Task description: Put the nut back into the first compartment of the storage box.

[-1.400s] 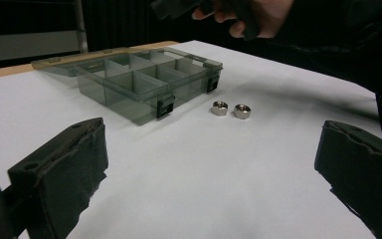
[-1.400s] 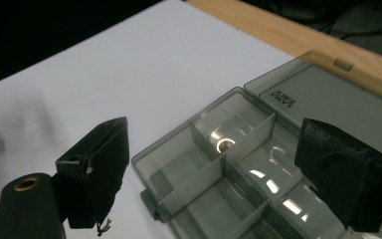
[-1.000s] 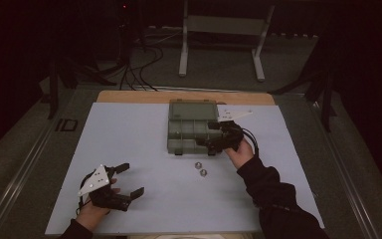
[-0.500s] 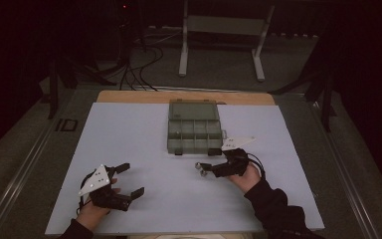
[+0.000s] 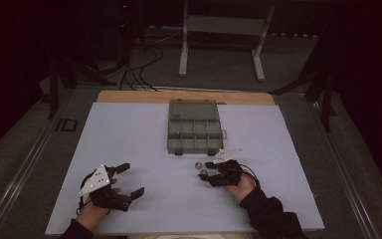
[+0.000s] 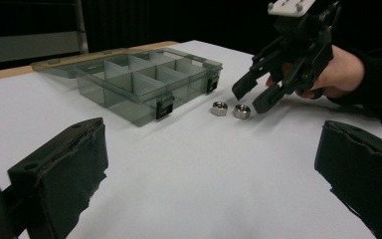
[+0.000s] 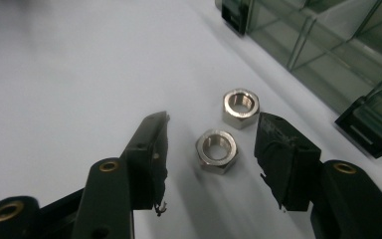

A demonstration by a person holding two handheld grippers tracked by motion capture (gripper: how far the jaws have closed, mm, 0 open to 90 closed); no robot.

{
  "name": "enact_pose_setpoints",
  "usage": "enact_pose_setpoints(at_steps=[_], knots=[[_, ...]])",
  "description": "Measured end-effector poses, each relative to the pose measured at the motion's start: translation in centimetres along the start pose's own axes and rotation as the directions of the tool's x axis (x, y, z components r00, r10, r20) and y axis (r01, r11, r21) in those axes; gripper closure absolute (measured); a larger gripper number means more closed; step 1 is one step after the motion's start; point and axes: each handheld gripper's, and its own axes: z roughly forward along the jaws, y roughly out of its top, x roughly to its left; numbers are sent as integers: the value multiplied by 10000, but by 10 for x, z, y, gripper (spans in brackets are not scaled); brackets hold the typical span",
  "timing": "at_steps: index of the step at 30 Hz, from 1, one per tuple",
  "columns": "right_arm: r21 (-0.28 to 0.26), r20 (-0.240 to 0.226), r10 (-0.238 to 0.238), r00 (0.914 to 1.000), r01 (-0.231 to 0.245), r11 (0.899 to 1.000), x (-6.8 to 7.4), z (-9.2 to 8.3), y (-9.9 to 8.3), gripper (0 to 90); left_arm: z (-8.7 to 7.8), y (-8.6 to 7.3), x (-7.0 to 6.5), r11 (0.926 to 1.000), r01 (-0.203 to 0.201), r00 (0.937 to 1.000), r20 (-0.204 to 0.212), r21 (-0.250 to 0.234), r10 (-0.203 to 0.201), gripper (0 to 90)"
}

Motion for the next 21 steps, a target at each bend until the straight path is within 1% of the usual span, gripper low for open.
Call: enact_pose_setpoints(at_steps=[1, 6, 11, 13, 14, 15, 19, 21], knots=[[114, 111, -31, 9999, 30, 9999, 0, 3, -1, 485, 0, 0, 0, 10000, 2, 10000, -2, -4, -2, 10], [369, 81, -45, 10000, 42, 9993, -1, 9, -4, 521, 0, 0, 0, 10000, 2, 10000, 17, 11, -2, 10], [390, 361, -260, 9990, 246, 9989, 0, 9, -4, 604, 0, 0, 0, 10000, 5, 10000, -1, 12, -5, 10], [346, 410, -323, 9986, 308, 9989, 0, 9, -4, 616, 0, 0, 0, 10000, 20, 10000, 17, 8, -20, 10], [333, 393, -344, 9986, 331, 9989, -1, 9, -5, 627, 0, 0, 0, 10000, 15, 10000, 13, 8, -15, 10], [328, 383, -369, 9986, 357, 9988, -1, 9, -5, 667, 0, 0, 0, 10000, 9, 10000, 14, 18, -9, 10], [395, 385, -454, 9982, 439, 9983, -1, 8, -4, 700, 0, 0, 0, 10000, 11, 10000, 6, 16, -11, 10], [441, 358, -428, 9984, 412, 9982, -1, 8, -3, 702, 0, 0, 0, 10000, 2, 10000, 1, 10, -2, 10]])
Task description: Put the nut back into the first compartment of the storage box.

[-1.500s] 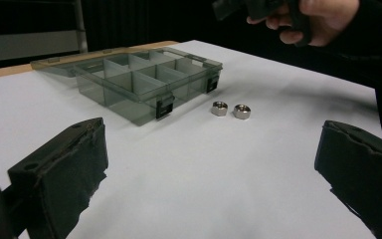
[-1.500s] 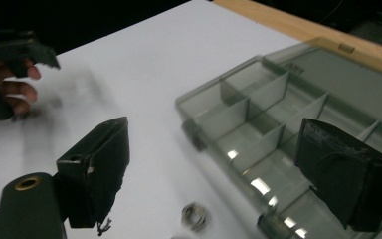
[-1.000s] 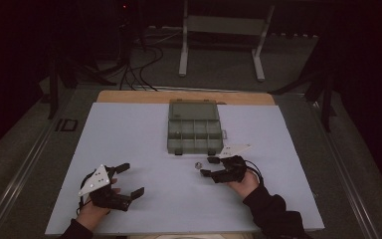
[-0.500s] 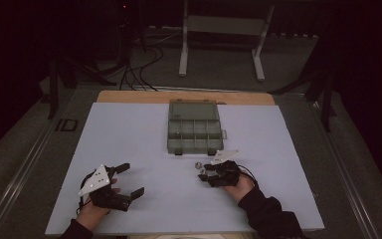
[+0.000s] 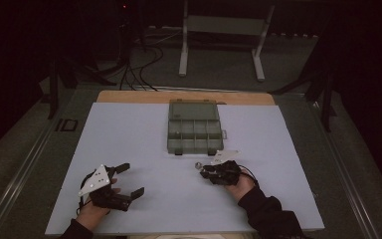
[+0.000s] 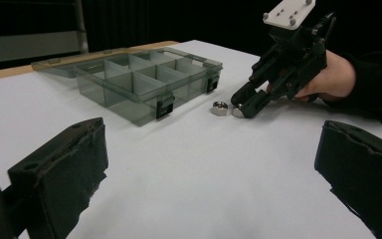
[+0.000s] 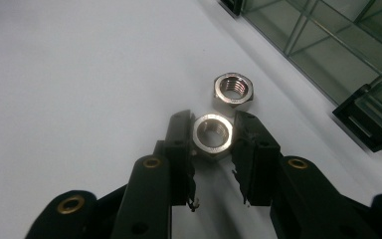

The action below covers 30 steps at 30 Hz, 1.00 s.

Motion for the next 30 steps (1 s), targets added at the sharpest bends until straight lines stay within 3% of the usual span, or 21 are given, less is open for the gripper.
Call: enact_pose_setpoints(at_steps=[9, 13, 20, 30], knots=[[97, -141, -78, 9999, 79, 9999, 1, -7, 3, 703, 0, 0, 0, 10000, -19, 10000, -10, -4, 19, 10], [-394, -63, -68, 10000, 65, 9992, -2, -22, 14, 703, 0, 0, 0, 10000, -8, 10000, 0, 1, 8, 10], [-772, 44, 5, 10000, -1, 9970, -13, -33, 32, 702, 0, 0, 0, 10000, -8, 10000, -8, -1, 8, 10], [-1009, 141, 63, 9999, -49, 9949, -36, -29, 64, 702, 0, 0, 1, 10000, 12, 10000, -2, -5, -12, 10]])
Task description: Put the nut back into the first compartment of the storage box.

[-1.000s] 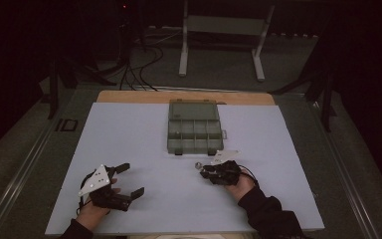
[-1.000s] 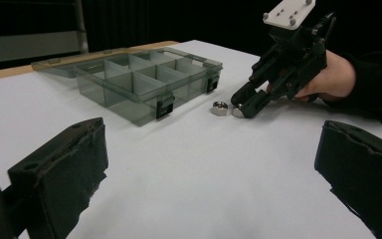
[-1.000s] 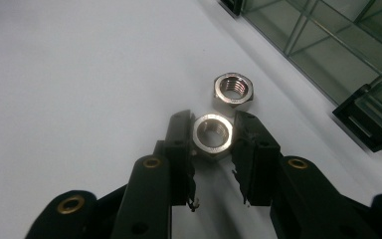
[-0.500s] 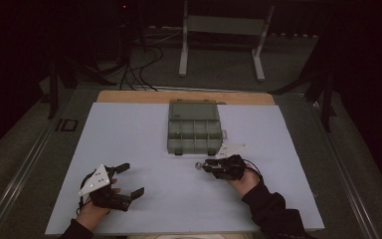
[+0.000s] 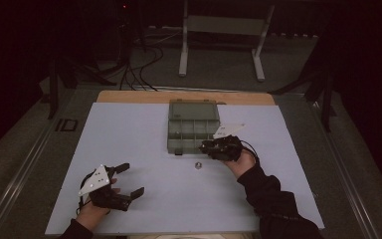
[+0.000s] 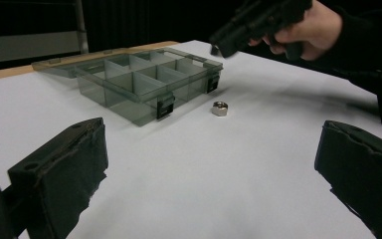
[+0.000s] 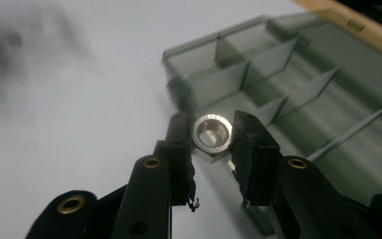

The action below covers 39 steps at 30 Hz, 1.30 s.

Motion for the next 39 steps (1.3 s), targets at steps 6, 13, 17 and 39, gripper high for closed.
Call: enact_pose_setpoints(at_steps=[6, 13, 17, 39], knots=[[-119, 112, -36, 9999, 37, 9999, -13, 11, 25, 702, 0, 0, 0, 10000, -8, 10000, 26, -8, 8, 10], [-112, 111, 85, 9999, -83, 9999, -24, 32, 49, 702, -1, 0, 1, 10000, 12, 10000, 39, -32, -12, 10], [-113, 77, 369, 9993, -368, 9993, -31, 46, 57, 702, -1, 0, 1, 10000, 20, 10000, 79, -38, -20, 10], [670, 357, 1353, 9902, -1374, 9882, -49, 122, 81, 702, -2, 0, 0, 9999, 61, 9998, 187, -118, -58, 10]])
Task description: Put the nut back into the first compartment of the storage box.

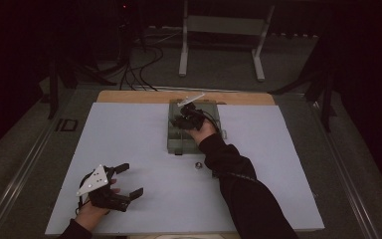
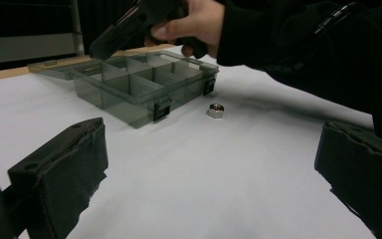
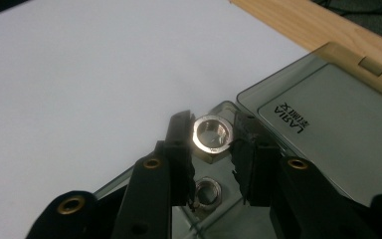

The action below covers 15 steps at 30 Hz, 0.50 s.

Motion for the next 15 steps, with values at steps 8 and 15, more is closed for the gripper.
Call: enact_pose_setpoints(at_steps=[8, 15], knots=[[492, 58, -8, 10000, 5, 9988, -2, 18, -4, 700, -1, 0, 0, 10000, -16, 10000, 55, -16, 16, 10], [577, -101, 211, 9997, -205, 9981, -4, 21, -5, 543, 0, 0, -1, 10000, -49, 9999, 111, 37, 48, 10]])
